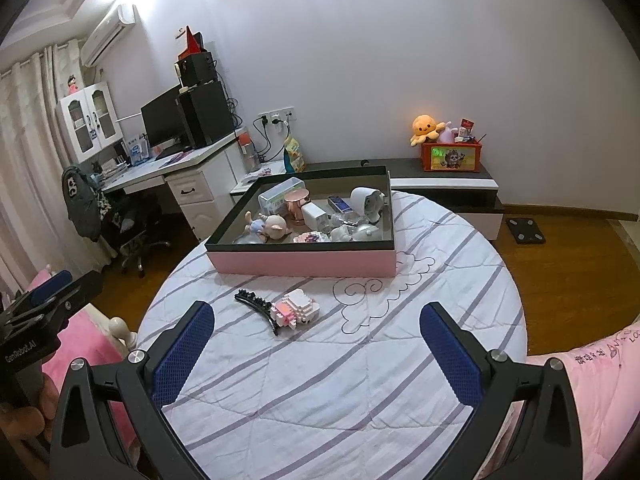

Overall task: Organize rigid objects
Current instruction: 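Withdraw both tools toward the black hair clip and white block figure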

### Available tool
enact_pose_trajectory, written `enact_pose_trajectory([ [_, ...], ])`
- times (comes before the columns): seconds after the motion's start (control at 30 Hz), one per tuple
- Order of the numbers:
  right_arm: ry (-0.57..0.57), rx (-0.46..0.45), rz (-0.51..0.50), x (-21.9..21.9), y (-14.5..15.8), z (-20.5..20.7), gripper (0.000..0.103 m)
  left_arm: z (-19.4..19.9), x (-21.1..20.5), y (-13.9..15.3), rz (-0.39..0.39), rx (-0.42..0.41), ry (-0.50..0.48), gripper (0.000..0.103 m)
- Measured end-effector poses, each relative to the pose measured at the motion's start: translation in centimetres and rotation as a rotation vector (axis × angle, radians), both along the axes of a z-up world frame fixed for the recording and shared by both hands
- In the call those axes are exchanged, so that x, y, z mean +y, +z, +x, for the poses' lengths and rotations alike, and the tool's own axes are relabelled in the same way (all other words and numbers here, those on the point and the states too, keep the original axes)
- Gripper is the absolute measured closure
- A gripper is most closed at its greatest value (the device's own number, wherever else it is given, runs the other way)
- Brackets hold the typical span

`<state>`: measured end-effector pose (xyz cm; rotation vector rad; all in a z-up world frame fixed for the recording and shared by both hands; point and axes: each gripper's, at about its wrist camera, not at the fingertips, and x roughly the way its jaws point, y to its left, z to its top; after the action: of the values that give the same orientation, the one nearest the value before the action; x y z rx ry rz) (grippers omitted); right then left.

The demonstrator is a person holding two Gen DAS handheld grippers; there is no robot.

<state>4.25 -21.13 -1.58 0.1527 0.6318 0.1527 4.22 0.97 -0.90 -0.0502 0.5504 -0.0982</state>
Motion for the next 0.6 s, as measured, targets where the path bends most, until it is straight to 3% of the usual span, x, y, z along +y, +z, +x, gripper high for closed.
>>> enact_pose_trajectory([
  [0.6,0.084,0.124,-0.038,2.2,-4.6,5.6,0.000,4.2,-0.9,-4.2,0.007,0.115,-0.019,0.000],
])
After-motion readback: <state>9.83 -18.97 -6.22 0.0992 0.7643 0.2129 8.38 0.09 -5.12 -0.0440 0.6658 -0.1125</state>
